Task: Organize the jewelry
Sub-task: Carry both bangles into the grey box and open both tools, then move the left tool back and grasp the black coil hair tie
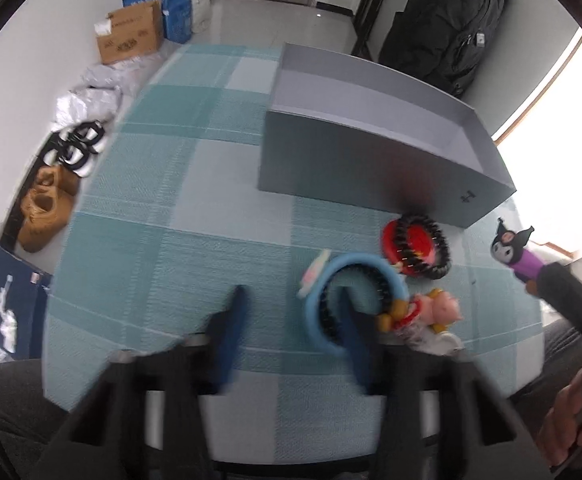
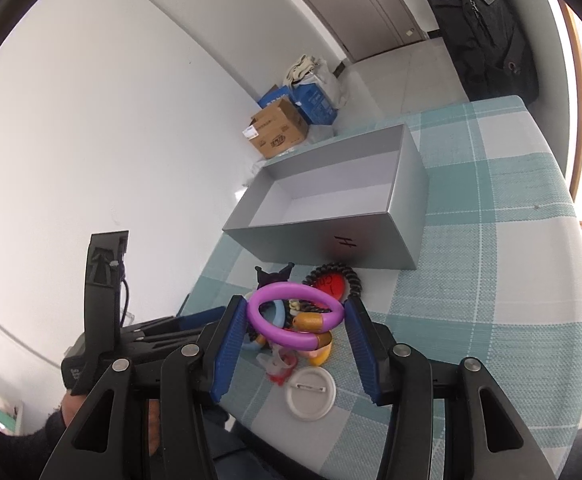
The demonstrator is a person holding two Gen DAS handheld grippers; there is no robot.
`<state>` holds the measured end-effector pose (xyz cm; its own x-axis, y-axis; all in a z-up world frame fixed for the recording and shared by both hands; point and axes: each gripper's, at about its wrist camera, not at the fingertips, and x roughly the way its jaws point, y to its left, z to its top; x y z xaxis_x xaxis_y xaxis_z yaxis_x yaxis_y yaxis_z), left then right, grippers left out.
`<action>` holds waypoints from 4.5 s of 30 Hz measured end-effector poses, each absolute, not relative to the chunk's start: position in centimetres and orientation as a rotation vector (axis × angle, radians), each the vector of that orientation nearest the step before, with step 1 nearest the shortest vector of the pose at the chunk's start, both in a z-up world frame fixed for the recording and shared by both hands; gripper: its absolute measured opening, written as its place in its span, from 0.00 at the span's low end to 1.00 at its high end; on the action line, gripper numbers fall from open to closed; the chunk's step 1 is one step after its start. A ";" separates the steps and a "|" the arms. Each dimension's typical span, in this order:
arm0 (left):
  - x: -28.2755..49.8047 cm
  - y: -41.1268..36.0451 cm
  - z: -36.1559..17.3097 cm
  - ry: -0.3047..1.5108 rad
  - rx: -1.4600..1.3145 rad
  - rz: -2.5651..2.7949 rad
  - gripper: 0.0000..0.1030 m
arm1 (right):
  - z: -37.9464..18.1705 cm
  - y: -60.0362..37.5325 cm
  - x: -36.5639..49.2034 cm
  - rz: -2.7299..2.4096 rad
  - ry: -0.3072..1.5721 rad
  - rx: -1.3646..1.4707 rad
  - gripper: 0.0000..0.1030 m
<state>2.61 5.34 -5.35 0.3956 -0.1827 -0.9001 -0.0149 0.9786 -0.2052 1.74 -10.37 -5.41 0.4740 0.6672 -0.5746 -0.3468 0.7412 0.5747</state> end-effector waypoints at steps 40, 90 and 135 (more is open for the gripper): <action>4.8 5.4 2.2 0.840 -0.298 -0.142 0.07 | 0.1 -9.6 5.1 0.624 0.700 0.348 0.48; 8.4 3.7 0.3 0.949 -0.235 -0.156 0.47 | -1.2 -10.5 9.2 0.488 0.650 0.256 1.00; 0.0 3.1 -5.5 1.102 0.018 -0.116 0.75 | -2.9 -9.2 0.1 0.437 0.699 0.113 1.00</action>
<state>-0.01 3.06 -5.49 0.4466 -0.0845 -0.8907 0.1025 0.9938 -0.0428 0.09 -9.16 -2.86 0.6797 0.4255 -0.5975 -0.3508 0.9039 0.2447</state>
